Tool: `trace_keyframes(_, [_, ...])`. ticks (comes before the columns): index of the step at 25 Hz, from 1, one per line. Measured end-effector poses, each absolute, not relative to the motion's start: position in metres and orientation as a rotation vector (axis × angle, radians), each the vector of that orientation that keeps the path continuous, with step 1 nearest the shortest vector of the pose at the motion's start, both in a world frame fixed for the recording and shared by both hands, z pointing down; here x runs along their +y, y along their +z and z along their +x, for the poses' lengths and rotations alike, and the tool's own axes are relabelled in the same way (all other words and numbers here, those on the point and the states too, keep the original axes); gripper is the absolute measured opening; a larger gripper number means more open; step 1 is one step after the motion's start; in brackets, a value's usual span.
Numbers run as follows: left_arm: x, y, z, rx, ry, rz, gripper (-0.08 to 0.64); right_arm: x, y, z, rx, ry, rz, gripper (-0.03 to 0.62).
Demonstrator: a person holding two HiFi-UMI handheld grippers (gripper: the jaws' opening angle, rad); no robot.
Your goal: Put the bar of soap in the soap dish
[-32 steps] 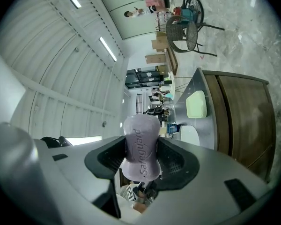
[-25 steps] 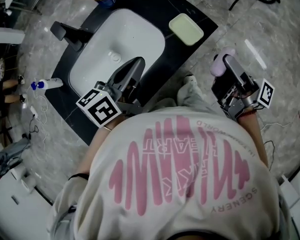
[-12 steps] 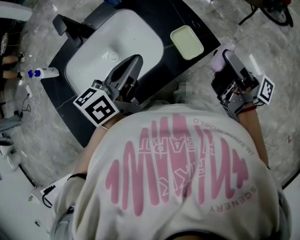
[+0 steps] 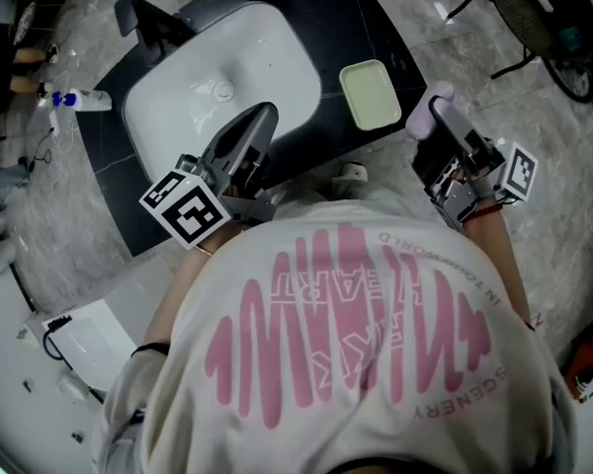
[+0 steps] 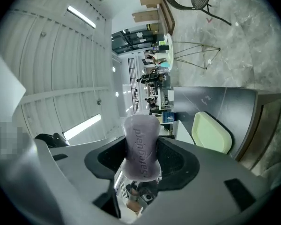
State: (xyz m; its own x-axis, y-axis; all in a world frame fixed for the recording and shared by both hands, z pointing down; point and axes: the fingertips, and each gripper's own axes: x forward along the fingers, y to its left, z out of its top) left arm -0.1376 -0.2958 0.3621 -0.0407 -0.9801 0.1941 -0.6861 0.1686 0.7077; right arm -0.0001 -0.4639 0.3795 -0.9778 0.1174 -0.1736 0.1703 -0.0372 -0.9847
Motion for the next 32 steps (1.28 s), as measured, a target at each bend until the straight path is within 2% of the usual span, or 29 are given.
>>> trace_keyframes(10, [-0.267,0.379,-0.133,-1.919,-0.646,1.417,0.009,-0.467,0.419,-0.036,2.553,-2.191,0.364,0.212])
trace_keyframes(17, [-0.250,0.376,-0.150,-1.965,-0.653,1.392,0.009,-0.438,0.446,-0.063,3.094,-1.873,0.406,0.212])
trace_keyframes(26, [-0.234,0.360,-0.181,-1.962,-0.635,1.414,0.009,-0.425,0.493,-0.069,3.619,-1.628,0.090,0.212])
trace_keyframes(32, [-0.223,0.356,-0.203,-1.962,-0.626,1.418,0.009,-0.427,0.506,-0.074,3.926,-1.244,-0.068,0.212])
